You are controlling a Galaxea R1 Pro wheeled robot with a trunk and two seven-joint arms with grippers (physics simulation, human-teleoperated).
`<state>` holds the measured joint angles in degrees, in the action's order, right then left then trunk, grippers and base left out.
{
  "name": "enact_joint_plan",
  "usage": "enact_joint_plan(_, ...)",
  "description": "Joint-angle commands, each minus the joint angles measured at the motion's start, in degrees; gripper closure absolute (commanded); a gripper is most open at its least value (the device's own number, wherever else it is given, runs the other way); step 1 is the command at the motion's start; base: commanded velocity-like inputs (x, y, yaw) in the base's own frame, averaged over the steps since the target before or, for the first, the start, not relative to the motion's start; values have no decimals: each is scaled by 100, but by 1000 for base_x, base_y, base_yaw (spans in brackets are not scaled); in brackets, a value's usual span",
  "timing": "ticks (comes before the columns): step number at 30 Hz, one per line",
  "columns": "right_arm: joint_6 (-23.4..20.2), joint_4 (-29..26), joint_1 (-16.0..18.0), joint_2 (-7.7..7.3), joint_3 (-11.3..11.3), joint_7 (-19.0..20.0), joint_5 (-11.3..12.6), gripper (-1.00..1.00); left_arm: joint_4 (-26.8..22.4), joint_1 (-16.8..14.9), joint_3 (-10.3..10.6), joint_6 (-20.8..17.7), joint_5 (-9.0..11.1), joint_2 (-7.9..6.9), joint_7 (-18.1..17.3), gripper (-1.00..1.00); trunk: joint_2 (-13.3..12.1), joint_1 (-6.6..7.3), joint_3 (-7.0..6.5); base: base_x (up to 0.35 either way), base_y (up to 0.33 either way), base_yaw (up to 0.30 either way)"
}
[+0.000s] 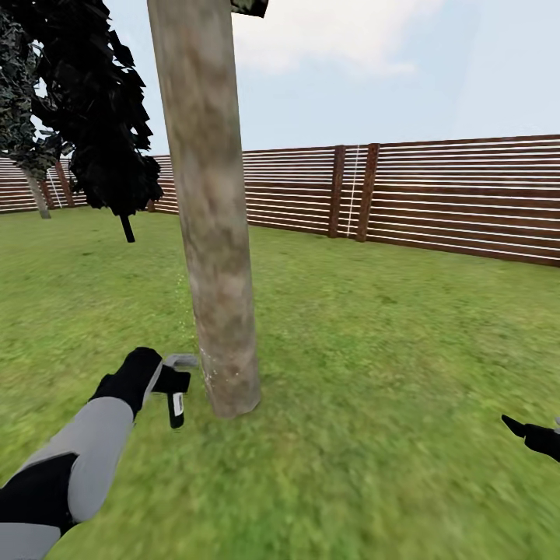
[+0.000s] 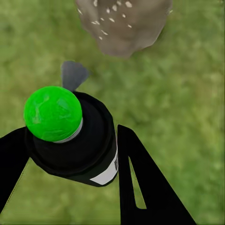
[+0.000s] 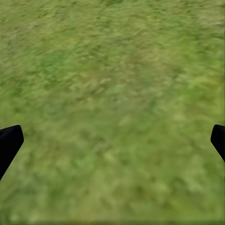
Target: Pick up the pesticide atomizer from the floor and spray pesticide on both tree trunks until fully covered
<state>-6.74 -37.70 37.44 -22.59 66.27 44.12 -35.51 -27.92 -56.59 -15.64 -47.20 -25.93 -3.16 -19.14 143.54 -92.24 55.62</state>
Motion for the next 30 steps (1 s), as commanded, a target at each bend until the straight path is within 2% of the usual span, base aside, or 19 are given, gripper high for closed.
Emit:
enact_joint_plan(1, -1, 1, 0, 0, 0, 0, 0, -100, -166, 0, 1, -151, 11, 0, -6, 100, 0, 0, 0, 0, 0, 0)
enact_joint_plan(3, 1, 1, 0, 0, 2, 0, 0, -100, -429, -60, 13, -389, 9, -7, -271, 100, 0, 0, 0, 0, 0, 0)
enact_joint_plan(7, 1, 0, 0, 0, 8, 0, 0, -100, -477, -356, 17, -443, -3, -17, -637, 100, 0, 0, 0, 0, 0, 0)
enact_joint_plan(12, 0, 0, 0, 0, 9, 0, 0, -100, -478, -681, 17, -464, -8, -18, -669, 100, 0, 0, 0, 0, 0, 0)
enact_joint_plan(14, 0, 0, 0, 0, 9, 0, 0, -100, -478, -924, 36, -851, -8, -24, -670, 100, 0, 0, 0, 0, 0, 0)
enact_joint_plan(16, 1, 0, 0, 0, 9, 0, 0, -100, -478, -1041, 166, -930, -8, -32, -670, 100, 0, 0, 0, 0, 0, 0)
enact_joint_plan(19, 0, 0, 0, 0, 9, 0, 0, -100, -478, -1215, 357, -954, -5, -35, -670, 100, 0, 0, 0, 0, 0, 0)
enact_joint_plan(30, 0, 0, 0, 0, 9, 0, 0, -100, -469, -1787, 386, -966, 0, -44, -670, 100, 0, 0, 0, 0, 0, 0)
